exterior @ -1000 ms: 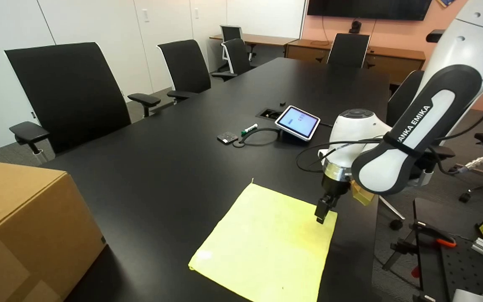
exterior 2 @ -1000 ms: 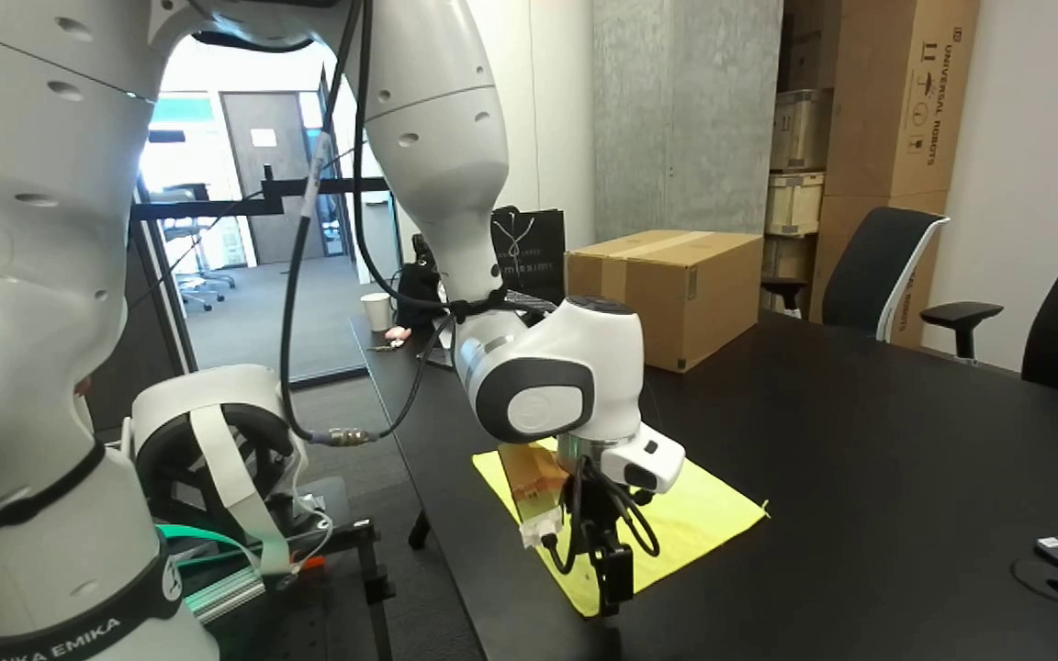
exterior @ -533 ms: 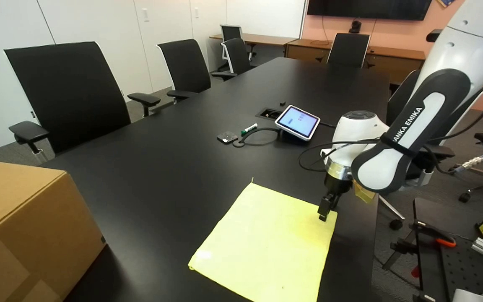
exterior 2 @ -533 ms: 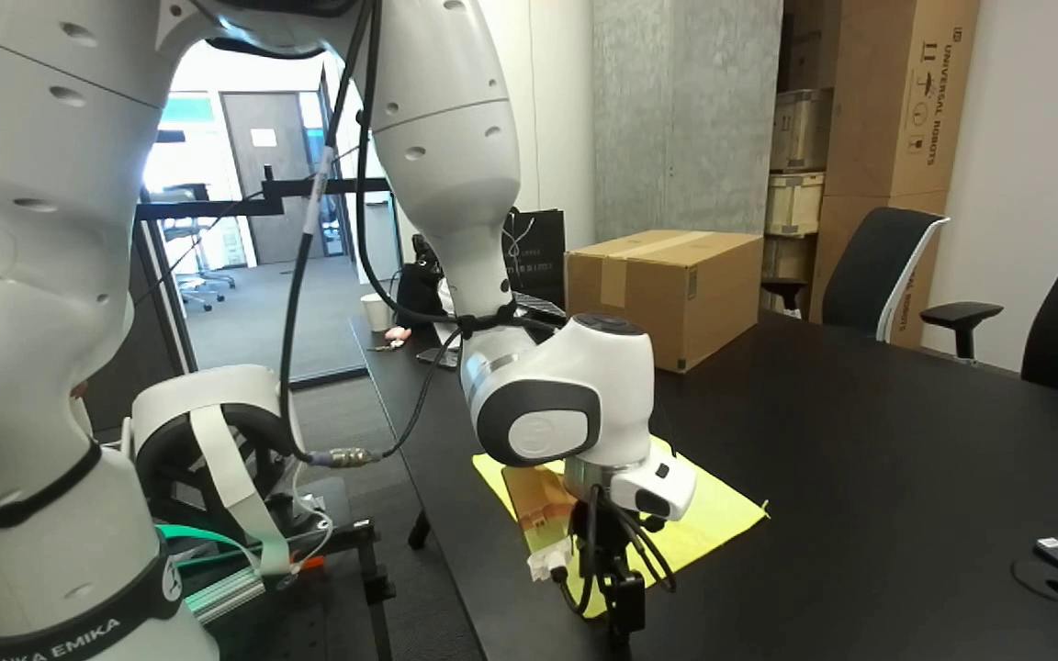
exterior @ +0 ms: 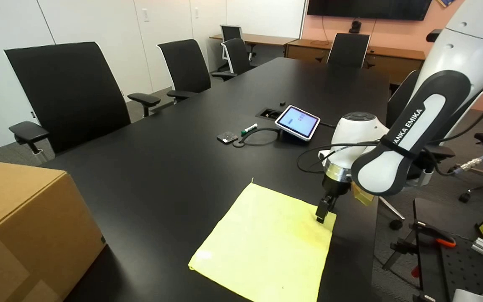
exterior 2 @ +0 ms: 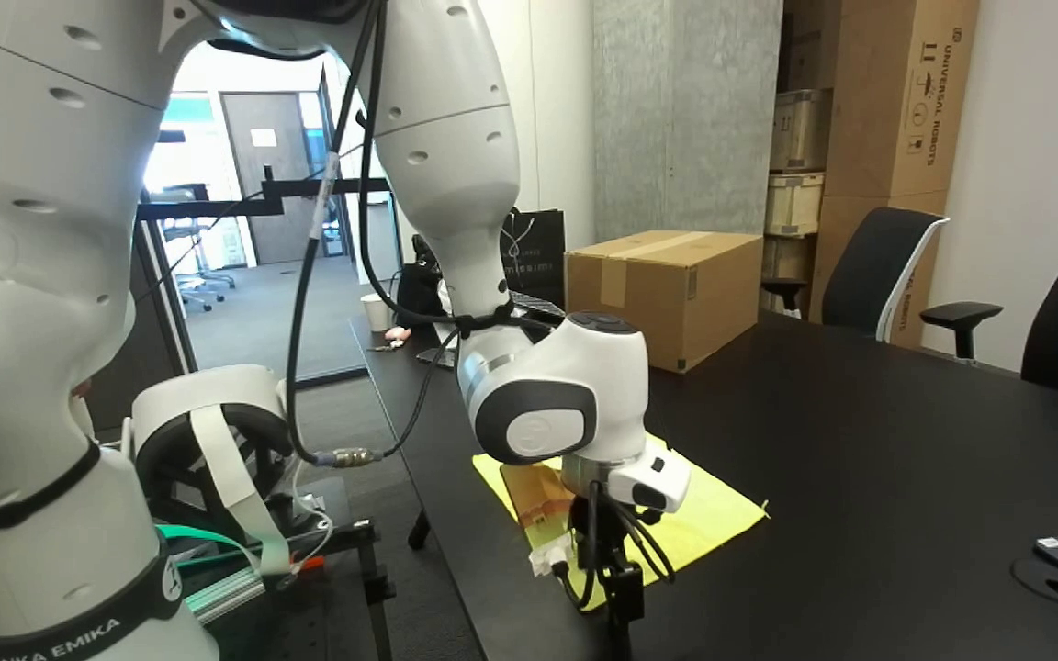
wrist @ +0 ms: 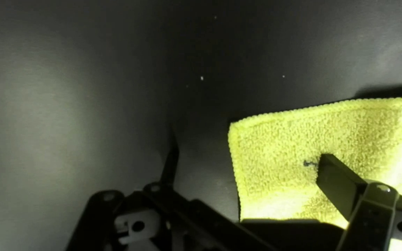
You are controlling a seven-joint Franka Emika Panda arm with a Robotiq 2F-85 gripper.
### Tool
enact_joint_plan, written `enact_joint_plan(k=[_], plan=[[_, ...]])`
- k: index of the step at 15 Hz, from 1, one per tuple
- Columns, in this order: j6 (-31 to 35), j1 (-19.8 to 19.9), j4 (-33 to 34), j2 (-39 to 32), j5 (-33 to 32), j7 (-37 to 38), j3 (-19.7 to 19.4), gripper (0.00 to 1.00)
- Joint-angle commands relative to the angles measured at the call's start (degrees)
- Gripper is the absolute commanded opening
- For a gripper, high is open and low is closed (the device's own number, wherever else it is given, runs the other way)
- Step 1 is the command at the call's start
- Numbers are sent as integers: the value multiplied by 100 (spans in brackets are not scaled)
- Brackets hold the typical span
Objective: Fold the yellow cloth
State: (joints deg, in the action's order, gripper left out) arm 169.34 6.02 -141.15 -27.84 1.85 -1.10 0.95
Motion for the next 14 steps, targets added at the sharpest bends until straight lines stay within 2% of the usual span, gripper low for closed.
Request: enact_joint_plan(k=[1, 9, 12, 13, 14], plan=[[158, -95, 72, -138, 35, -25, 104, 74], [-134, -434, 115, -19, -62, 68, -49, 12], [-399, -542, 117, 161, -115, 102, -150, 2], [-497, -549, 118, 227, -129, 87, -158, 1], [-583, -560, 138, 273, -148, 73, -166, 5]])
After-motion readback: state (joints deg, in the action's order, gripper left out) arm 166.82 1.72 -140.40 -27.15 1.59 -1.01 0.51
